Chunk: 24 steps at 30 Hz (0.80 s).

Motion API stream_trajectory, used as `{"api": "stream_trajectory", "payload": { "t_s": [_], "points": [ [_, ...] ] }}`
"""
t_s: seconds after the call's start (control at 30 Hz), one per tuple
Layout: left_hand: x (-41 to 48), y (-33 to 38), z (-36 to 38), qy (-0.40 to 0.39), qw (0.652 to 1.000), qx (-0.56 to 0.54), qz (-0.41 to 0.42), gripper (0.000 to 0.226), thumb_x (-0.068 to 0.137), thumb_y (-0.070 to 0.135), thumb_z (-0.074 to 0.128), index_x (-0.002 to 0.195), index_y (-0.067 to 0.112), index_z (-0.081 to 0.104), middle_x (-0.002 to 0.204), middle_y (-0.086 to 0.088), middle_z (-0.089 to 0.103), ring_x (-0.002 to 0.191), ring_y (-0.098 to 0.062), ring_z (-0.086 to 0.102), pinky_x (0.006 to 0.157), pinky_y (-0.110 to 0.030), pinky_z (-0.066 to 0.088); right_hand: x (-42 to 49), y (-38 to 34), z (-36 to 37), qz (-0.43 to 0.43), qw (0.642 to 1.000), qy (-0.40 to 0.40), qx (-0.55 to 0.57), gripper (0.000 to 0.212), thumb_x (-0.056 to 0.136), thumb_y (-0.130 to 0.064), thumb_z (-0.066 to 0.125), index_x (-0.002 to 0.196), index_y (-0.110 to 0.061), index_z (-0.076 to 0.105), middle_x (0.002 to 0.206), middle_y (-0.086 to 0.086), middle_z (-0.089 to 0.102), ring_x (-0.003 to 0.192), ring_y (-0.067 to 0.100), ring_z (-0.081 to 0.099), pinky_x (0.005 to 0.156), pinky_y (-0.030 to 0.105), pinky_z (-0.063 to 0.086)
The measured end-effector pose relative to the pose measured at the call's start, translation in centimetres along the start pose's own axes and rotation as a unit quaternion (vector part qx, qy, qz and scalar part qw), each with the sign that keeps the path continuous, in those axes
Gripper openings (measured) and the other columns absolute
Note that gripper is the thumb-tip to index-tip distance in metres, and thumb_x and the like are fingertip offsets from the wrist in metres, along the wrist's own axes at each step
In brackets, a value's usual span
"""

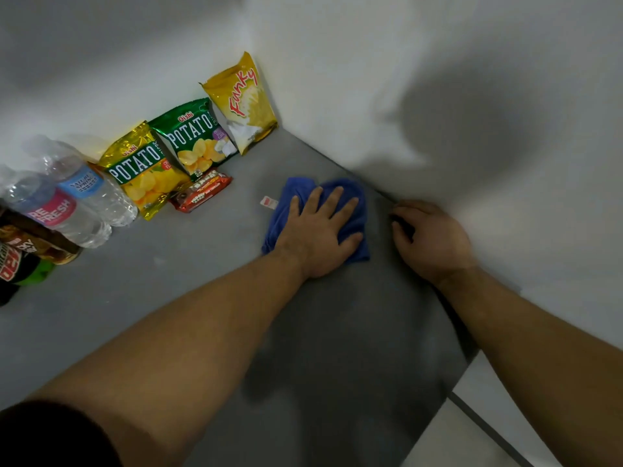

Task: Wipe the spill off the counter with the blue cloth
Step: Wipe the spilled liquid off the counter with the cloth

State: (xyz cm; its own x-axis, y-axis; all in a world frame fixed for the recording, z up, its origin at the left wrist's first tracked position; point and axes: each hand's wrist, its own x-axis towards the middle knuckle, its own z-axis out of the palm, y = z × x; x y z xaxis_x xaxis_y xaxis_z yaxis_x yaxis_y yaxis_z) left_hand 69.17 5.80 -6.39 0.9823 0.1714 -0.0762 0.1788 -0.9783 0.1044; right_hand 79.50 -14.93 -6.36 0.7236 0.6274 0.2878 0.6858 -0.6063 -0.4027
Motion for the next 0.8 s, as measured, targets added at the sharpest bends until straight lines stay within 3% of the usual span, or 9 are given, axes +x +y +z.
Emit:
{"api": "stream_trajectory", "payload": {
  "t_s": [0.17, 0.4, 0.63, 0.8],
  "points": [
    [-4.1, -2.0, 0.2, 0.015, 0.999, -0.002, 0.028, 0.072, 0.096, 0.072, 0.017, 0.16, 0.04, 0.01, 0.172, 0.007, 0.008, 0.158, -0.028, 0.005, 0.127, -0.056, 0.004, -3.8, -0.1, -1.3, 0.082, 0.995, 0.05, -0.013, 0.024, 0.093, -0.019, 0.067, 0.116, -0.014, 0.076, 0.123, 0.007, 0.071, 0.108, 0.033, 0.067, 0.085, 0.04, 0.059],
    [2.7, -2.1, -0.5, -0.019, 0.997, 0.001, -0.07, 0.076, 0.093, 0.075, 0.016, 0.16, 0.041, 0.006, 0.172, 0.006, -0.002, 0.157, -0.036, -0.005, 0.119, -0.072, 0.001, -7.4, 1.4, -1.9, 0.141, 0.987, 0.064, -0.035, 0.029, 0.098, -0.027, 0.061, 0.124, -0.016, 0.071, 0.13, 0.005, 0.066, 0.115, 0.032, 0.06, 0.089, 0.043, 0.056],
    [0.1, 4.1, 0.9, -0.01, 0.998, -0.002, 0.062, 0.074, 0.094, 0.073, 0.02, 0.16, 0.042, 0.009, 0.172, 0.005, 0.004, 0.157, -0.035, 0.001, 0.121, -0.07, 0.0, -7.2, 1.1, -2.3, 0.12, 0.989, 0.088, -0.027, 0.026, 0.096, -0.02, 0.065, 0.119, -0.011, 0.074, 0.121, 0.008, 0.069, 0.11, 0.029, 0.062, 0.09, 0.037, 0.053],
    [-5.8, 3.0, 1.8, 0.037, 0.991, -0.015, 0.126, 0.071, 0.095, 0.069, 0.023, 0.16, 0.04, 0.018, 0.171, 0.007, 0.015, 0.158, -0.03, 0.009, 0.125, -0.062, 0.009, -9.1, 0.8, -2.9, 0.202, 0.969, 0.139, 0.032, 0.018, 0.093, -0.009, 0.067, 0.107, -0.009, 0.078, 0.112, 0.009, 0.071, 0.104, 0.029, 0.065, 0.087, 0.027, 0.046]
  ]
}}
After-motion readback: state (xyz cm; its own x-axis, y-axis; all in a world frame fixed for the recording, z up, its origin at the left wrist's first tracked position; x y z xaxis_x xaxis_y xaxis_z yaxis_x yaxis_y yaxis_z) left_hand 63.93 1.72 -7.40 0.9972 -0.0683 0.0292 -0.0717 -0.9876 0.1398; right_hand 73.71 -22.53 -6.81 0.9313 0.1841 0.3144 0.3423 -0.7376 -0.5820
